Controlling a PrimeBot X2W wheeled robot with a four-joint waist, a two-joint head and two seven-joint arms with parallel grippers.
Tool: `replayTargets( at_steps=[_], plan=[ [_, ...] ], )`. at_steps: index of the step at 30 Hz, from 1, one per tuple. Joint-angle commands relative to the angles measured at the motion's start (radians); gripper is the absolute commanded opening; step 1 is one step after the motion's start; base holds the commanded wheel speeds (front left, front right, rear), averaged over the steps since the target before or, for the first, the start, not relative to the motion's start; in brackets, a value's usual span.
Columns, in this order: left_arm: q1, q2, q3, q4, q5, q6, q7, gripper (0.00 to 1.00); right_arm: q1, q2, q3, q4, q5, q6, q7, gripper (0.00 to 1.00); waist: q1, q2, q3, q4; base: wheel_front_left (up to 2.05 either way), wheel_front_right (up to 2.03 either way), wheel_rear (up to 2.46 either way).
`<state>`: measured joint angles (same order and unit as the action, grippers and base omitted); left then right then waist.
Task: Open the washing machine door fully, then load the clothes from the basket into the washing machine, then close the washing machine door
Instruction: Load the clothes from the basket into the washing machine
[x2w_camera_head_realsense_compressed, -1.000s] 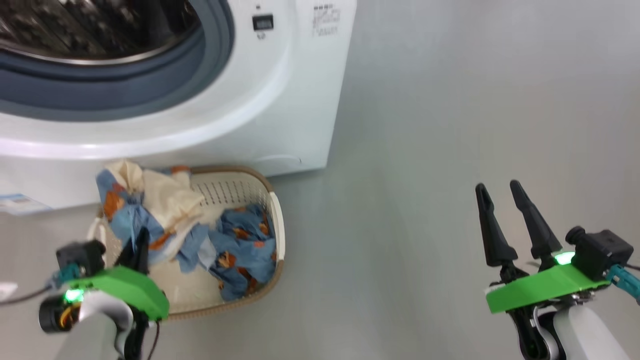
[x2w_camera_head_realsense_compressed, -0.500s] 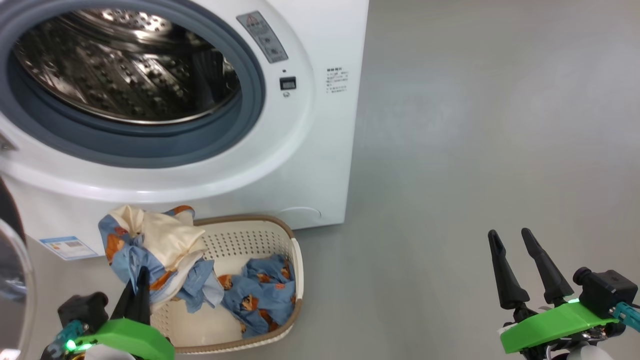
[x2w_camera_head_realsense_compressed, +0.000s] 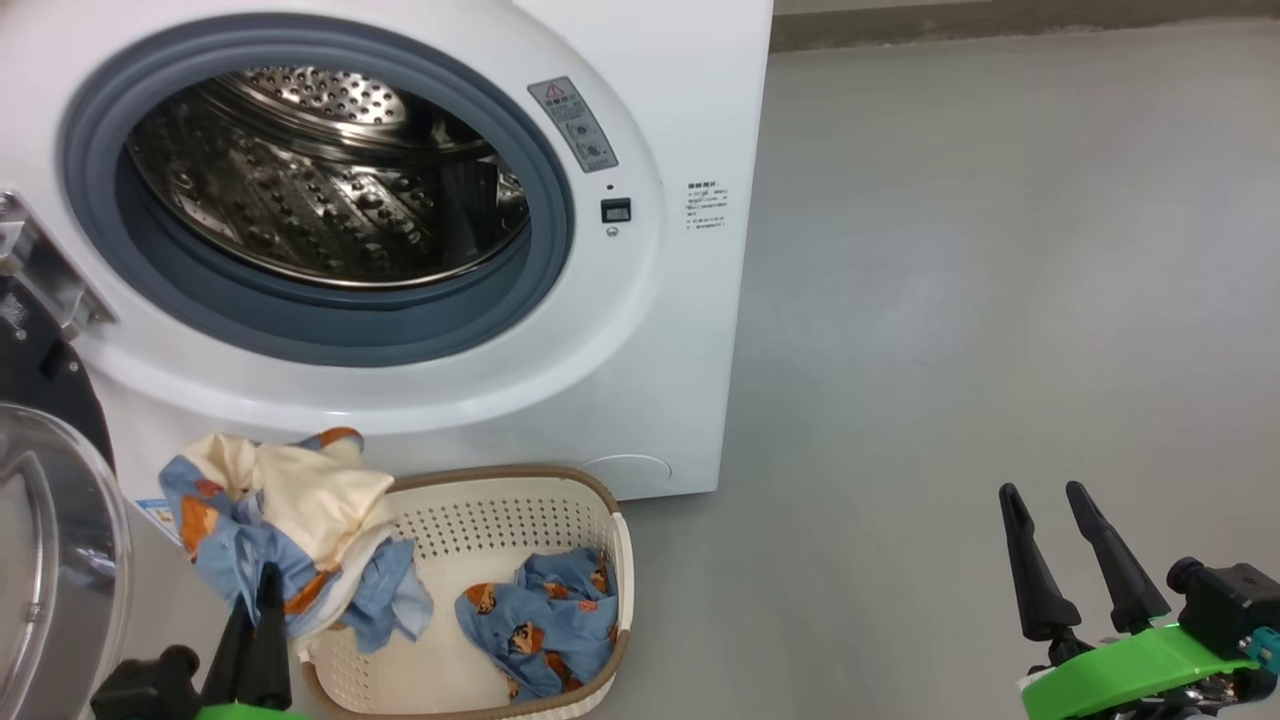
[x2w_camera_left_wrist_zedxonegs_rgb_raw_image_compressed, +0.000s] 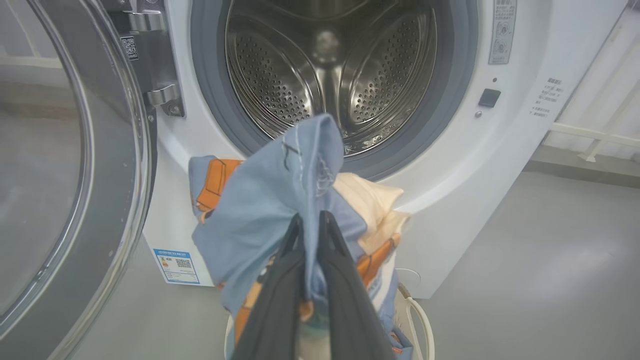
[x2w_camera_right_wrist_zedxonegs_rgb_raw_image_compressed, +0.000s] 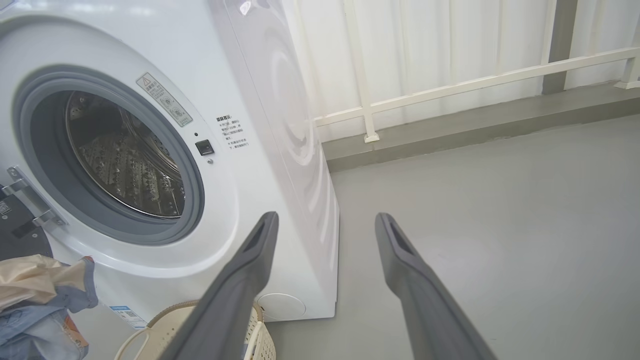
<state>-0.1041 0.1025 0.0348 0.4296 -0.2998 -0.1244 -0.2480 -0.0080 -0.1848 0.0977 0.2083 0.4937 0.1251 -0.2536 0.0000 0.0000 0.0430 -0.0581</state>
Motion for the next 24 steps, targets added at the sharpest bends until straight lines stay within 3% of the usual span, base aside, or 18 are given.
replayTargets(
  at_steps=[1, 10, 24],
  plan=[
    [-0.004, 0.013, 0.036, -0.041, 0.015, -0.006, -0.014, 0.00, 0.004, -0.018, 0.017, -0.022, 0.008, 0.006, -0.008, 1.00, 0.0000, 0.0000, -0.006, 0.004, 0.00, 0.00, 0.00],
    [0.062, -0.014, 0.060, -0.151, 0.035, -0.006, -0.014, 0.00, 0.022, -0.013, 0.006, -0.030, 0.008, 0.006, -0.008, 1.00, 0.0000, 0.0000, -0.019, 0.010, 0.00, 0.00, 0.00],
    [0.016, -0.018, 0.066, -0.169, 0.047, -0.006, -0.014, 0.00, 0.002, -0.003, -0.008, -0.047, 0.008, 0.006, -0.008, 1.00, 0.0000, 0.0000, 0.046, -0.003, 0.00, 0.00, 0.00]
  ],
)
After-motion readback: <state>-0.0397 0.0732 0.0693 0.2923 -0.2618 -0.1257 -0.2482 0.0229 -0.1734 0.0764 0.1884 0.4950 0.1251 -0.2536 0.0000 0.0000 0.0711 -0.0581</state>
